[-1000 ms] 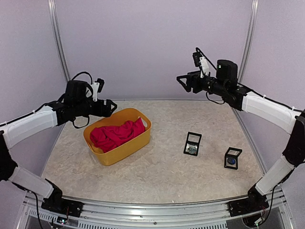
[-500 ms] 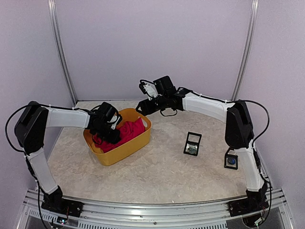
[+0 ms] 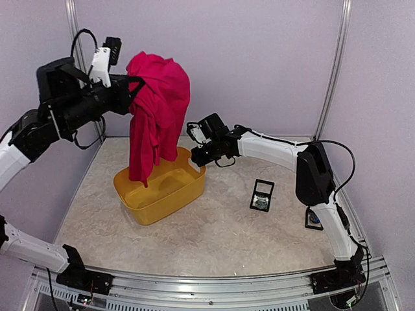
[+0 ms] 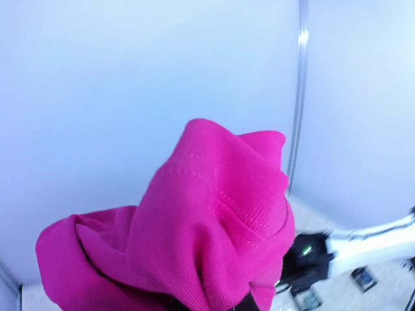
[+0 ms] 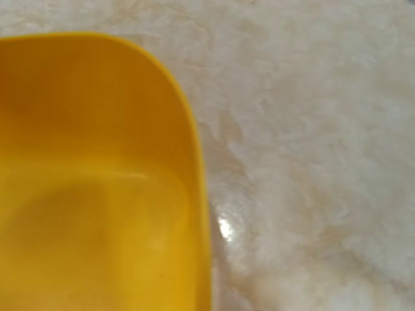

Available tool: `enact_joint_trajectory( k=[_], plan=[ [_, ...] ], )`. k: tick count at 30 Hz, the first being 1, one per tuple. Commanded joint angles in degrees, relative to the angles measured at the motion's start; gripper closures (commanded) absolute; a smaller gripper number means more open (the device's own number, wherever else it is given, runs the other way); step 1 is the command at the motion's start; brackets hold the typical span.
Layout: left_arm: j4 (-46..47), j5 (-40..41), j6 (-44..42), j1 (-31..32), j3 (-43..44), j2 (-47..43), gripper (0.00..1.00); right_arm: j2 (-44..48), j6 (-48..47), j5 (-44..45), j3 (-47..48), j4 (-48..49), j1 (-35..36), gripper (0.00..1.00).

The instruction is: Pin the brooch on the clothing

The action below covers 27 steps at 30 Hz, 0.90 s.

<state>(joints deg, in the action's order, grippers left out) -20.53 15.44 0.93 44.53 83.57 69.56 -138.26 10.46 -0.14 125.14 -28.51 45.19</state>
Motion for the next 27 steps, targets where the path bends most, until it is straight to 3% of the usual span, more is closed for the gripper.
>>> enact_joint_trajectory(
  k=[1,4,7,13,19,24,25,27],
  plan=[
    [8.31,12.93,-7.63,11.26,4.35,-8.50,1.00,-0.79,1.13,3.05,0.59,-0.94,-0.05,0.77],
    [11.86,16.94,-10.59,16.26,5.20,-11.85,1.00,-1.31,1.99,3.26,1.89,-0.85,-0.52,0.87],
    [11.91,17.34,-11.40,17.13,5.54,-13.27,1.00,-1.84,2.47,3.45,3.05,-0.54,-1.17,1.00],
    [11.15,16.21,-11.08,17.12,4.86,-14.16,1.00,-0.63,7.11,5.78,2.61,0.87,-5.29,1.00],
    [10.99,15.33,-10.20,17.09,3.18,-16.09,1.00,4.14,13.15,7.59,-2.83,9.78,-12.12,1.00],
    [5.84,17.56,-9.13,17.13,-3.81,-15.64,1.00,2.68,16.87,10.55,-2.71,14.48,-13.75,1.00],
    [4.24,15.43,-7.84,17.09,-5.85,-14.64,1.00,2.00,18.17,9.99,-2.52,15.38,-13.73,1.00],
    [1.35,2.40,-6.83,17.10,-9.28,-10.16,1.00,0.11,20.93,8.81,-1.23,16.10,-13.72,1.00]
  ],
)
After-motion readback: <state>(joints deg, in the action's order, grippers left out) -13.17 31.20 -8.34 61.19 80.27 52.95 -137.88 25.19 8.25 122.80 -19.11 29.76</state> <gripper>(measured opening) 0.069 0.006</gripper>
